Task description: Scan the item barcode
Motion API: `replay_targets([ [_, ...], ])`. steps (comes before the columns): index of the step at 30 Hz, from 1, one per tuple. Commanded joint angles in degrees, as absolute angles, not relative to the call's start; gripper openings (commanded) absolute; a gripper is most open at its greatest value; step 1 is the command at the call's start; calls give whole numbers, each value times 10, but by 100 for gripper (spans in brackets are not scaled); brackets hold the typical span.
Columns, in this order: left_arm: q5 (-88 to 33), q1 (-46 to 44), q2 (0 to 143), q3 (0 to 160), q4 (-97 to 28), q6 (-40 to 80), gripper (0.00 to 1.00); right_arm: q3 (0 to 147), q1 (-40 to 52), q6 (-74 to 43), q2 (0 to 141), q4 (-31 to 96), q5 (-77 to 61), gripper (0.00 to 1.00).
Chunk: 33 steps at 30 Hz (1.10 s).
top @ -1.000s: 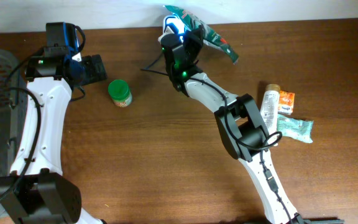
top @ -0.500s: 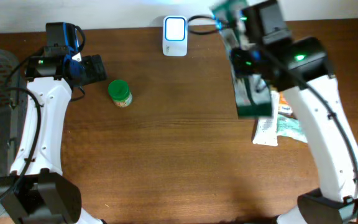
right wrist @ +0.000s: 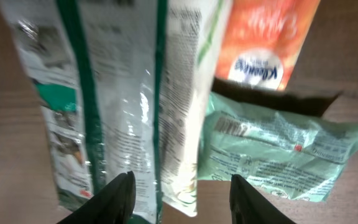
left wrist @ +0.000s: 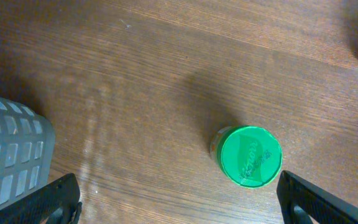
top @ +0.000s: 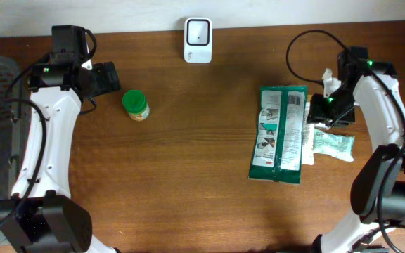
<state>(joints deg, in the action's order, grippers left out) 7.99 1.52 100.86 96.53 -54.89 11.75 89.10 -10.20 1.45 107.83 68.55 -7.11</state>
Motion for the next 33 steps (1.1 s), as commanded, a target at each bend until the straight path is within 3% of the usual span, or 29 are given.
replay_targets([
  [1,81,17,996,969,-548,119,99,984,-90,11,1071,738,-155,47],
  [4,23,17,996,969,-571,119,99,996,-33,13,1072,740,-199,58],
  [5,0,17,997,969,-552,119,98,996,-11,13,1072,731,-199,66],
  [6,-29,15,1003,968,-543,117,86,996,-8,13,1072,731,-199,67],
  [10,-109,-6,1096,967,-529,-47,87,996,-7,13,1072,731,-199,67],
  [17,-90,-14,1219,967,-500,-50,89,995,-7,13,1072,731,-199,67],
  [19,-92,-26,1223,967,-497,-50,80,995,-7,13,1072,731,-199,67],
  [21,-92,-37,1223,967,-496,-49,59,995,-7,13,1072,731,-199,67],
  [25,-92,-37,1220,973,-513,9,50,995,-7,13,1072,731,-199,67],
  [28,-93,-45,1218,987,-595,179,44,995,-7,13,1072,731,-199,67],
  [31,-86,-110,1218,987,-627,287,40,995,-7,13,1072,731,-199,67],
  [33,-6,-177,1218,987,-622,347,44,995,-7,13,1072,731,-199,67],
])
